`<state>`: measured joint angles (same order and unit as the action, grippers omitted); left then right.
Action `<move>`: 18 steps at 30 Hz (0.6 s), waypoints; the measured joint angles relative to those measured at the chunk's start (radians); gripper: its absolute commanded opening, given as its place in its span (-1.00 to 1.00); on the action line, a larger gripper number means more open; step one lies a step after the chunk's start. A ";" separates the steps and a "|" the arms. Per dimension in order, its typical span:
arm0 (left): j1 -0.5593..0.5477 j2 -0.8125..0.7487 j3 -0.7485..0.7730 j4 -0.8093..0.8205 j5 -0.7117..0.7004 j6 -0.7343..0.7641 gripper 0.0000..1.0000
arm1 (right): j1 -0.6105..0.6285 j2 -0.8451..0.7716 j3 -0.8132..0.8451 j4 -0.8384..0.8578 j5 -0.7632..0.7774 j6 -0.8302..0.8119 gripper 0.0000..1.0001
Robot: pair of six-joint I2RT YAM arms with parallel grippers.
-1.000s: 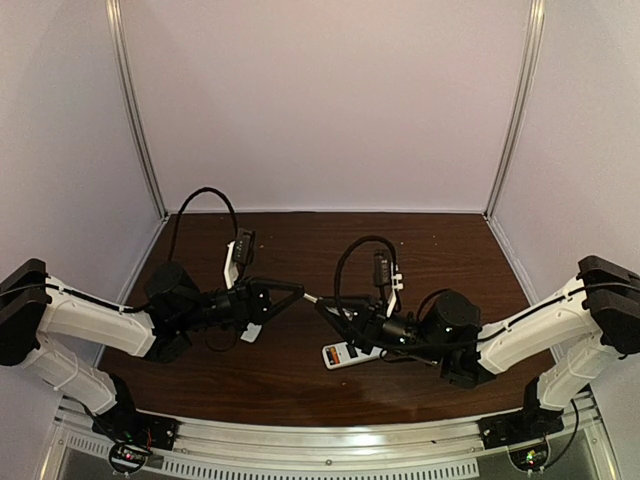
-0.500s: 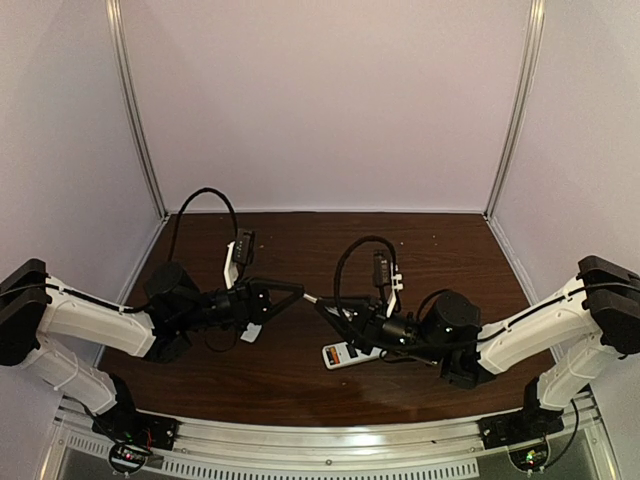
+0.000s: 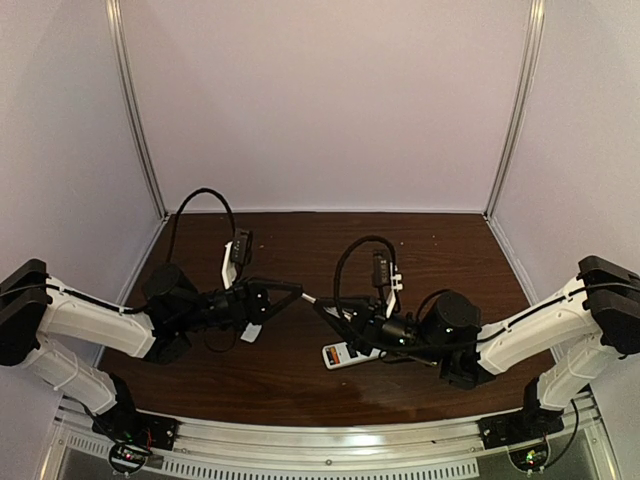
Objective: Unload the batteries from the remote control
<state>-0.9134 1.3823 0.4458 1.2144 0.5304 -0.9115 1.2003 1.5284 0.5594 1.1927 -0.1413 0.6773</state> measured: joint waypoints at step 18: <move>0.002 -0.058 -0.012 -0.186 -0.171 0.217 0.42 | 0.006 -0.295 -0.039 -0.470 0.168 0.009 -1.00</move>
<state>-0.9112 1.3243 0.4339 1.0283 0.3592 -0.6945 1.2064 1.2335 0.5205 0.7227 0.0269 0.6865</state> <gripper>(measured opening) 0.650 0.107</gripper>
